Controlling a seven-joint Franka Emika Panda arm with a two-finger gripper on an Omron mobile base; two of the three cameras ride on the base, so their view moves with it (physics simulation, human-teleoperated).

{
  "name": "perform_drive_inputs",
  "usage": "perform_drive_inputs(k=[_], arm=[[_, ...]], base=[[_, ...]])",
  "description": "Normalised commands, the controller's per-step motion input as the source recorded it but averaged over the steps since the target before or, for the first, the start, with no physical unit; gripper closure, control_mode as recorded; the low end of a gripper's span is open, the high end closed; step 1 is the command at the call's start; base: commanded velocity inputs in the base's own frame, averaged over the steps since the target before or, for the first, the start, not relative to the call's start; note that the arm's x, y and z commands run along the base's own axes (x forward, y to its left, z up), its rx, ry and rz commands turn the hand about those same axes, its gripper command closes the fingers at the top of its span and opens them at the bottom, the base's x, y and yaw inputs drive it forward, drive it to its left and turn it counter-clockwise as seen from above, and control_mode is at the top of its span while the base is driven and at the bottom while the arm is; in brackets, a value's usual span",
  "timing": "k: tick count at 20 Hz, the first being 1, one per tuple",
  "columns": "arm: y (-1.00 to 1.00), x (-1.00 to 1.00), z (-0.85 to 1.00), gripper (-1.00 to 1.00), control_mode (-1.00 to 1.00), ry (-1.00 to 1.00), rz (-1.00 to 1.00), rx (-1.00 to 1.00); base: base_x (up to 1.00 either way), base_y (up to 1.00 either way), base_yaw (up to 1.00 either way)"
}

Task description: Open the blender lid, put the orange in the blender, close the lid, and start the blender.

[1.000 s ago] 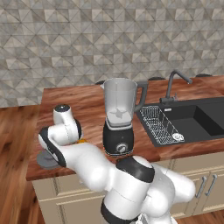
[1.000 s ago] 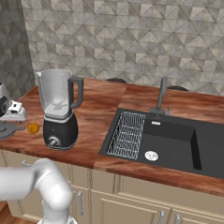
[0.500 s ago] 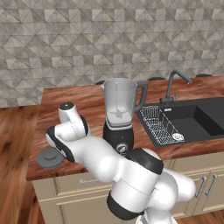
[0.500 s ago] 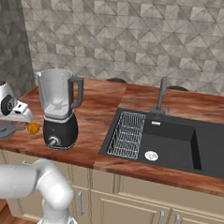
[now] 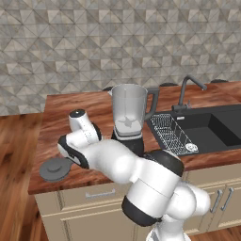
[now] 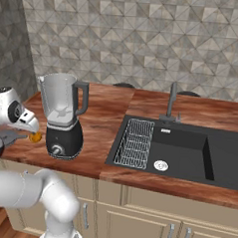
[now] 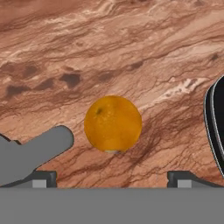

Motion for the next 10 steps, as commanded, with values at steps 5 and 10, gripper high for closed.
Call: perform_drive_inputs(k=[5,10], arm=[[-0.05,0.16,-0.04,-1.0,-1.0,0.0,-0.12,0.0],[0.0,0.1,-0.08,-1.0,-1.0,0.0,-0.02,0.0]], base=[[0.0,0.0,0.0],[0.0,0.0,0.0]])
